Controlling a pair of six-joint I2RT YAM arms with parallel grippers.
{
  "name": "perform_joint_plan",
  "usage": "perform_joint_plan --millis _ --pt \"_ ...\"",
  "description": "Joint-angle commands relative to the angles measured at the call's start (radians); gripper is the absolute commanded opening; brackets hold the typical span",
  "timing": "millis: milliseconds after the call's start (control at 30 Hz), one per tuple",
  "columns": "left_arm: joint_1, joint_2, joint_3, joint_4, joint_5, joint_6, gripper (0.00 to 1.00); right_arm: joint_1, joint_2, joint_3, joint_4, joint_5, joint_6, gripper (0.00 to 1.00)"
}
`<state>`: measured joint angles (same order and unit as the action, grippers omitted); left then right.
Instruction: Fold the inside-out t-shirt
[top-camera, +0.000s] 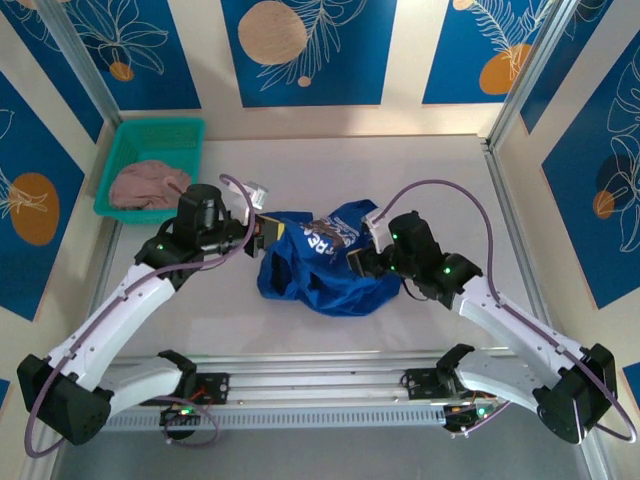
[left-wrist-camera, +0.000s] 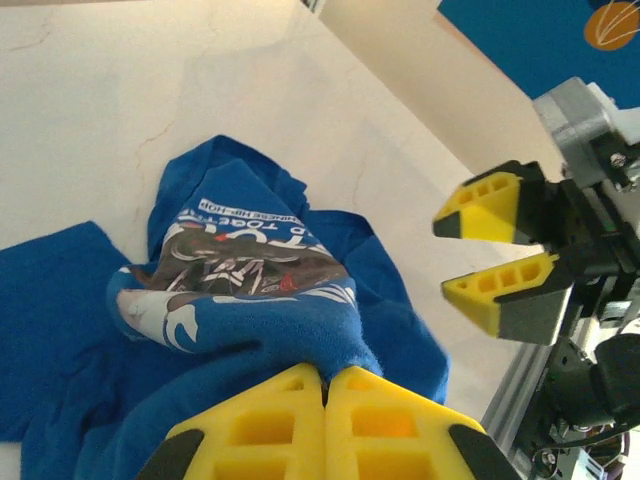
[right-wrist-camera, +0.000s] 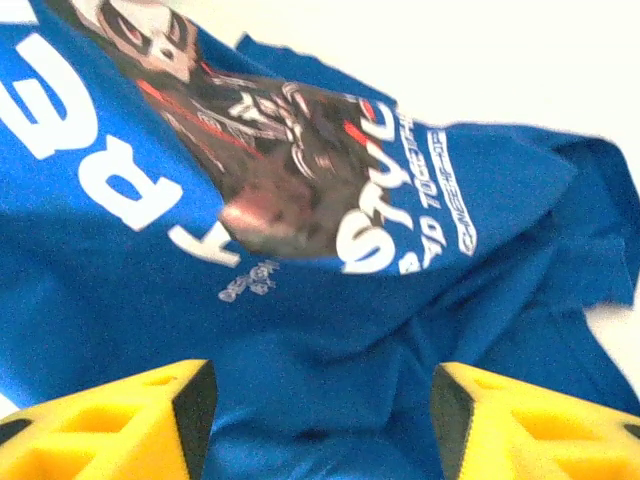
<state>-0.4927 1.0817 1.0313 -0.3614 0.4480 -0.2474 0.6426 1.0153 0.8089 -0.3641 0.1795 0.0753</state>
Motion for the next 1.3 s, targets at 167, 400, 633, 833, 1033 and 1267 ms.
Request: perform_joint_plan --millis 167,400,633,833,1033,1267 --pt "0.011 -0.013 0.050 -0.026 0.035 0.033 0.00 0.168 0.095 0.022 0.164 -0.139 -0.187 0.73" --pt "0.011 -0.019 0.053 -0.040 0.031 0.032 0.00 0.239 0.195 0.022 0.238 -0.097 -0.155 0.70" --pt "0.009 -0.024 0.058 -0.141 -0.353 -0.016 0.00 0.150 0.169 0.089 0.173 -0.156 -0.057 0.00" --pt "-0.010 0.077 0.113 -0.284 -0.636 -0.009 0.35 -0.023 0.099 0.022 0.388 -0.631 0.268 0.00" --pt "-0.104 -0.038 0.026 -0.242 -0.531 -0.038 0.59 -0.039 0.152 0.074 0.441 -0.622 0.450 0.00" --pt "-0.288 -0.114 -0.170 -0.090 -0.397 -0.116 0.65 -0.085 0.180 0.098 0.433 -0.627 0.539 0.00"
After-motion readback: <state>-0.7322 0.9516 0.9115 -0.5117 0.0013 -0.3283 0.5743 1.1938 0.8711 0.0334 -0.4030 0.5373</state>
